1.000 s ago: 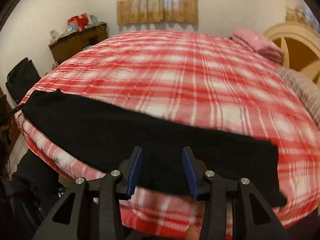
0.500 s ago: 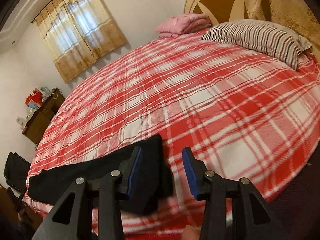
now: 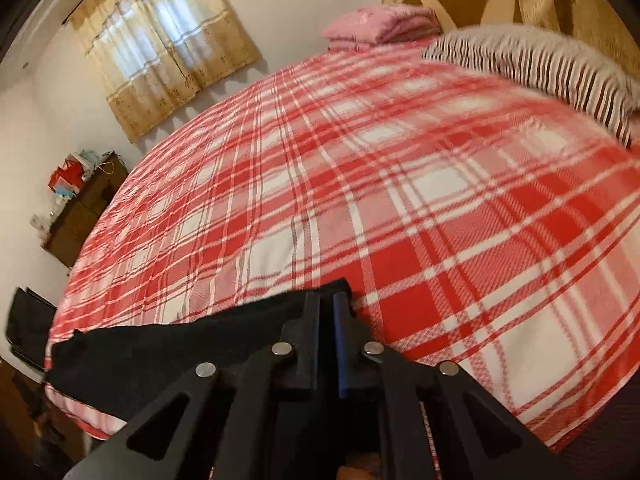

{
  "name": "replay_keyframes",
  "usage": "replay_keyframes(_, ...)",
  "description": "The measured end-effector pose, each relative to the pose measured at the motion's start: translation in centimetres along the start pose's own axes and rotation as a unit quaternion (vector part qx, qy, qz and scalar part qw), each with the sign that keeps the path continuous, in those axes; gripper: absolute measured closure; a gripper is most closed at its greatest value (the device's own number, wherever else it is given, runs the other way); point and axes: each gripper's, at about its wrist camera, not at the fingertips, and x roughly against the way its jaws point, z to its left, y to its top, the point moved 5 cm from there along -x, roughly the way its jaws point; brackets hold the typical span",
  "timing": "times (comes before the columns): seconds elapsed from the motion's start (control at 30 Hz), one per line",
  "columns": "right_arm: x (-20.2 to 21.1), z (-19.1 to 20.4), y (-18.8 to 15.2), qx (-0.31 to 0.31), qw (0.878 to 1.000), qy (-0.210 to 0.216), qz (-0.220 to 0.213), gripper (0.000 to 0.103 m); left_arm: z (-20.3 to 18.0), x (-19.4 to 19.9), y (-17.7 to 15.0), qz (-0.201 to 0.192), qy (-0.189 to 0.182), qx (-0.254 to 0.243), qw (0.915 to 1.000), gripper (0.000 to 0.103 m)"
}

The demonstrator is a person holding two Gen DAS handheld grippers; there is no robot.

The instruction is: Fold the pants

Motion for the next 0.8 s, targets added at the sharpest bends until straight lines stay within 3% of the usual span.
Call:
replay_keyframes(0.3,1.0,1.6,2.4,0.041,0.997,-0.048,-0.046,0.101,0.0,0.0,0.1,-0.004,-0.004,0.007,1.0000,0.029)
replay_keyframes(0.5,-3.0,0.2,2.0,0.046,0.995,-0.083,-0.016,0.101,-0.2,-0.1,0.0,-0.008,-0.002,0.001,1.0000,0.027)
replay_keyframes(0.6,-4.3,-0.5,1.2,0.033,0.997,-0.074,0.013,0.101,-0.4,0.0,0.1,-0.005,0.001,-0.002,1.0000,0.027)
replay_keyframes(0.73,-2.7,-0.6,1.0,0.027,0.995,-0.089,0.019,0.098,-1.1,0.8,0.7,-0.018,-0.005,-0.004,0.9998,0.027)
replay_keyframes(0.8,-0.8,0.1,0.9,0.049,0.991,-0.123,0.004,0.097,-1.7,1.1,1.0,-0.026,-0.001,-0.016,0.9995,0.027)
